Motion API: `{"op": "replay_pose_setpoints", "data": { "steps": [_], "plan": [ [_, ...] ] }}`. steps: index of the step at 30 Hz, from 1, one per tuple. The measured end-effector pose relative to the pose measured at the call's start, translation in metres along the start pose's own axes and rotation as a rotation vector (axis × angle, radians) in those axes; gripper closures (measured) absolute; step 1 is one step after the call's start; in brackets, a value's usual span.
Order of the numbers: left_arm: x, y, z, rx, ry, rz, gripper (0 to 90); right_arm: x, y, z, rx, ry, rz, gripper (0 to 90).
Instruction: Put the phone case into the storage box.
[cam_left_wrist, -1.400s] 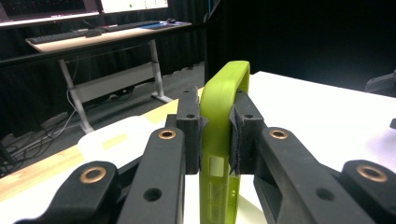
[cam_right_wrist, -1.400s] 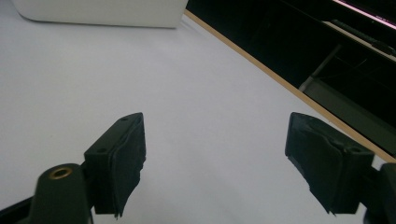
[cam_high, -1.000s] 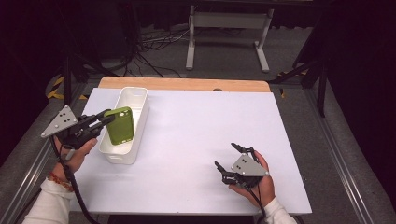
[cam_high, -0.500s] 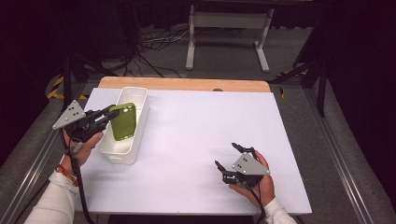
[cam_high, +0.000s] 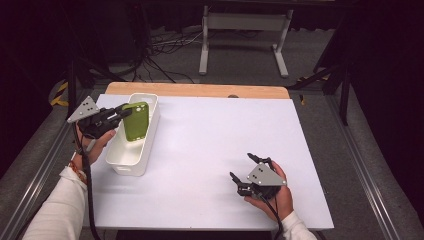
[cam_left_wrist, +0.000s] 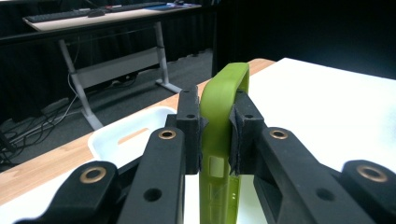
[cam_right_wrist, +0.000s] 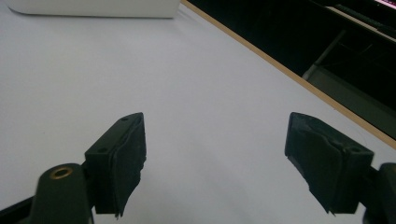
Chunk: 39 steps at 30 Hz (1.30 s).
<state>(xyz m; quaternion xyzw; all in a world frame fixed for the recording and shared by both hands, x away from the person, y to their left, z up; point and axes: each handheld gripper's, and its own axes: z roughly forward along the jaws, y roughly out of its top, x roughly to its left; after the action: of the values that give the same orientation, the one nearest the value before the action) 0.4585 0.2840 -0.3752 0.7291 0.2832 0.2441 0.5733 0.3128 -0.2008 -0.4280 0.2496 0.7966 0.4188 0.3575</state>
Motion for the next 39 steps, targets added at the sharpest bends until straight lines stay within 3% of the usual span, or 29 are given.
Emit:
{"op": "replay_pose_setpoints", "data": {
  "steps": [7, 18, 22, 33, 35, 37, 39],
  "plan": [
    [0.02, 0.007, 0.012, 0.016, -0.001, -0.009, 77.6, -0.002, -0.002, 0.002, 0.014, 0.011, 0.024, 21.5],
    [0.038, 0.012, 0.036, 0.026, 0.02, -0.01, 77.6, -0.003, -0.004, 0.002, 0.028, 0.002, 0.035, 21.5],
    [0.047, 0.012, 0.041, 0.012, 0.013, -0.039, 77.7, -0.004, -0.005, 0.0, 0.029, -0.01, 0.043, 21.1],
    [0.055, 0.001, 0.059, 0.033, 0.019, -0.04, 77.6, -0.001, -0.009, -0.001, 0.053, 0.002, 0.042, 21.2],
    [0.056, 0.0, 0.062, 0.035, -0.005, -0.047, 77.6, 0.0, -0.01, -0.002, 0.055, 0.0, 0.045, 21.2],
    [0.056, -0.002, 0.065, 0.041, 0.001, -0.035, 77.6, 0.0, -0.01, -0.002, 0.06, 0.0, 0.046, 21.5],
    [0.058, -0.002, 0.067, 0.04, -0.012, -0.049, 77.6, 0.001, -0.011, -0.003, 0.064, 0.003, 0.05, 21.5]
  ]
}}
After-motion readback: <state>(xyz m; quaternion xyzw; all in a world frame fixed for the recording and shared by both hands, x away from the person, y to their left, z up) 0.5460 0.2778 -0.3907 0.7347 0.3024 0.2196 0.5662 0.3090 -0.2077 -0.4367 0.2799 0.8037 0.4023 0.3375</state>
